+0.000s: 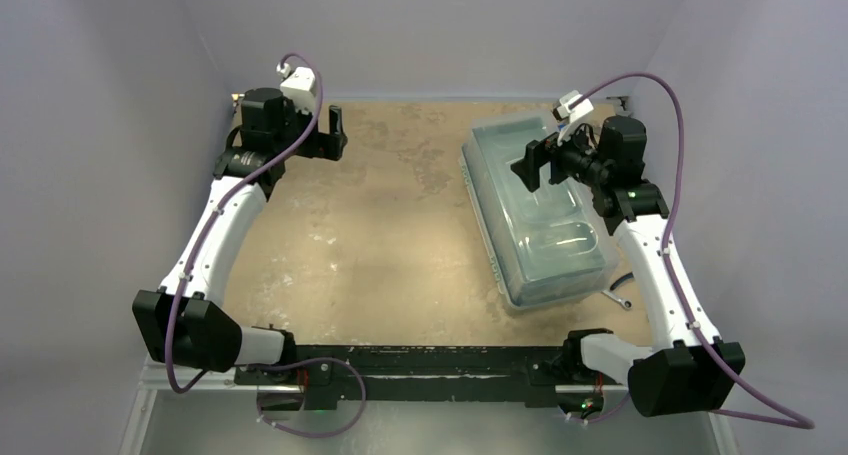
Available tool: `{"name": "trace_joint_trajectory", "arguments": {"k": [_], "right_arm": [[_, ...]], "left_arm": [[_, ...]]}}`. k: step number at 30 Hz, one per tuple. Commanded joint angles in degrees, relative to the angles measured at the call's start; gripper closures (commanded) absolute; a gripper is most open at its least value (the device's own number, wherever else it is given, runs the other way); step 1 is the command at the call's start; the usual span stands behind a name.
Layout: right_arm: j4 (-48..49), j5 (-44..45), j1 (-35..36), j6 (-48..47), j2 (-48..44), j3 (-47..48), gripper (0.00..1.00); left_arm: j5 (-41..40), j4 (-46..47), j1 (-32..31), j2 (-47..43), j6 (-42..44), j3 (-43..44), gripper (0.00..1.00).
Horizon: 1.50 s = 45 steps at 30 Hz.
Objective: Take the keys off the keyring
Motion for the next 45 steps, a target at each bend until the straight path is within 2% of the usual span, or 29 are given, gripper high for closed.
{"name": "trace_joint_trajectory", "arguments": {"k": [1,11,13,16,23,30,39,45], "right_arm": [[1.28,-1.71,-0.07,0.75,-0.07,1.52,0.04],[-1.44,-3.13,-2.45,-0.65,1.99,6.14,0.04],[-3.14,-4.31,-5.51,-2.09,2.66,8.36,0.03],[-7.16,-10.06,-13.98,-5.34,4.77,12.37,0.03],[-14.85,-6.24,-23.83,-16.94,9.56,15.77,0.03],[-10.72,5.33,-29.16,-23.88,15.12,10.2,0.03],[-10.68,10.65,-31.56,-35.67,21.72,5.3,0.04],[-15.05,10.57,-29.48,-39.37,20.49,-1.52,0.05]], "left_arm": [[-0.1,1.57,0.51,-1.05,-0.55,-0.71,0.01],[1.77,1.84,0.52,-1.75,0.06,-1.4,0.01],[1.89,1.65,0.52,-1.86,0.15,-1.33,0.01],[2.91,1.64,0.52,-2.25,0.47,-1.62,0.01],[3.71,2.19,0.52,-2.81,0.5,-2.16,0.01],[4.4,2.0,0.52,-2.71,0.24,-1.82,0.01],[4.73,1.99,0.52,-2.73,0.17,-1.81,0.01],[6.0,2.09,0.6,-2.79,0.13,-2.18,0.01]]}}
